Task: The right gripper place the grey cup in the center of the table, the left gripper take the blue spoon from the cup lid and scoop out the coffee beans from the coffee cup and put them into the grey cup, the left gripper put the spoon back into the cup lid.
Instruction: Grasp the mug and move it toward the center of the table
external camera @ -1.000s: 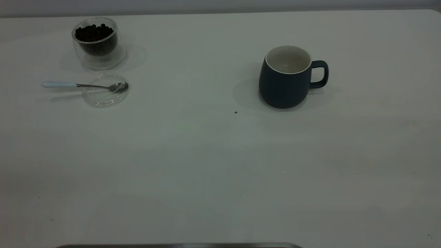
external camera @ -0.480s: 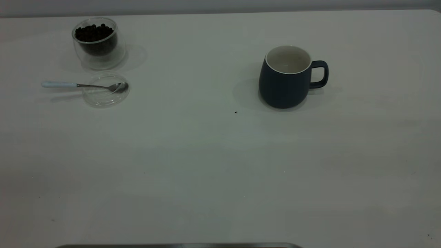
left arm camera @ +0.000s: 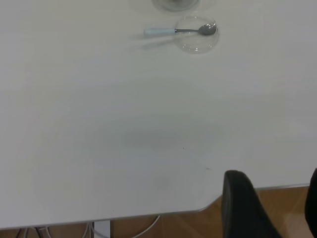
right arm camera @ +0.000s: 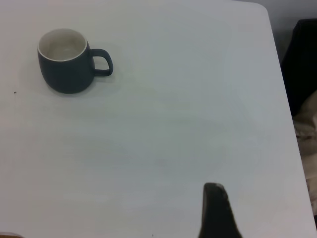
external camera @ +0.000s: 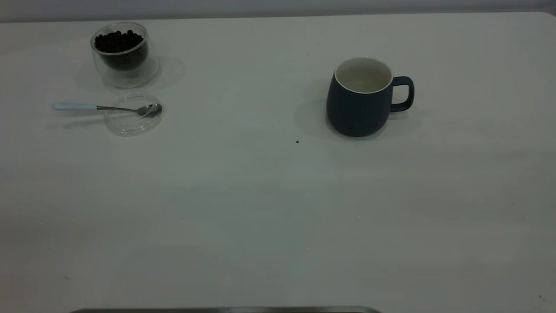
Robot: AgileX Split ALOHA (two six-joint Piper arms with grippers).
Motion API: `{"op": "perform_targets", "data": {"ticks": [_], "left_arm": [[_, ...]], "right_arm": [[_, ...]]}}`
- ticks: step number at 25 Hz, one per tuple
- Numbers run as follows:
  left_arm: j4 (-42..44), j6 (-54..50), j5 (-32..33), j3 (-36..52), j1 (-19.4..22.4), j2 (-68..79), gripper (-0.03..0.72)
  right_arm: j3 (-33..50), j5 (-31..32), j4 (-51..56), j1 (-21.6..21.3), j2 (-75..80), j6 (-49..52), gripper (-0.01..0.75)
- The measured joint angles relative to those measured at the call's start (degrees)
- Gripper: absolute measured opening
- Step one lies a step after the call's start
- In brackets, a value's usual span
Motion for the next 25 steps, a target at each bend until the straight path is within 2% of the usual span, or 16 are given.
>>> {"op": "perform_targets", "data": {"ticks": [16, 25], "left_arm": [[0.0, 0.0, 0.0, 0.0, 0.0, 0.0, 0.379], [0.0, 0.0, 0.0, 0.0, 0.0, 0.0, 0.379]], "right_arm": [[0.0, 0.0, 0.1, 0.0, 0.0, 0.1, 0.453], [0.0, -1.8, 7.4, 0.0, 0.0, 2.6, 0.453]]}}
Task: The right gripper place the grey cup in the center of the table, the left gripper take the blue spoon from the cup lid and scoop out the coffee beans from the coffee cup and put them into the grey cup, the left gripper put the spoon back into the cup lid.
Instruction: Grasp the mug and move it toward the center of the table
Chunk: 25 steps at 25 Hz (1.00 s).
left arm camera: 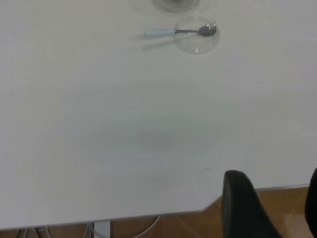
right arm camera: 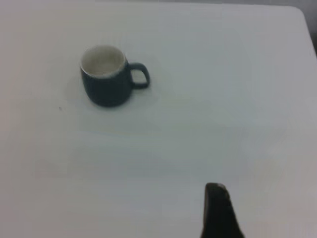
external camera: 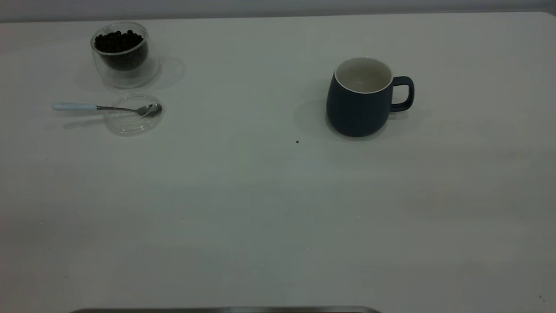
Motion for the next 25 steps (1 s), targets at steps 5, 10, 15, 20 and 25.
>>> {"op": "perform_targets", "data": {"ticks": [5, 10, 15, 20, 25], "left_arm": [[0.0, 0.0, 0.0, 0.0, 0.0, 0.0, 0.379], [0.0, 0.0, 0.0, 0.0, 0.0, 0.0, 0.379], [0.0, 0.0, 0.0, 0.0, 0.0, 0.0, 0.379], [0.0, 0.0, 0.0, 0.0, 0.0, 0.0, 0.379], [0.0, 0.0, 0.0, 0.0, 0.0, 0.0, 0.379]], "right_arm": [[0.7, -13.0, 12.4, 0.0, 0.9, 3.4, 0.453], [2.3, -24.5, 14.5, 0.0, 12.7, -1.0, 0.453], [2.3, -31.6, 20.1, 0.0, 31.6, -14.9, 0.453], [1.7, -33.2, 35.8, 0.0, 52.7, -37.9, 0.453], [-2.8, -34.9, 59.2, 0.0, 72.5, -68.6, 0.453]]}}
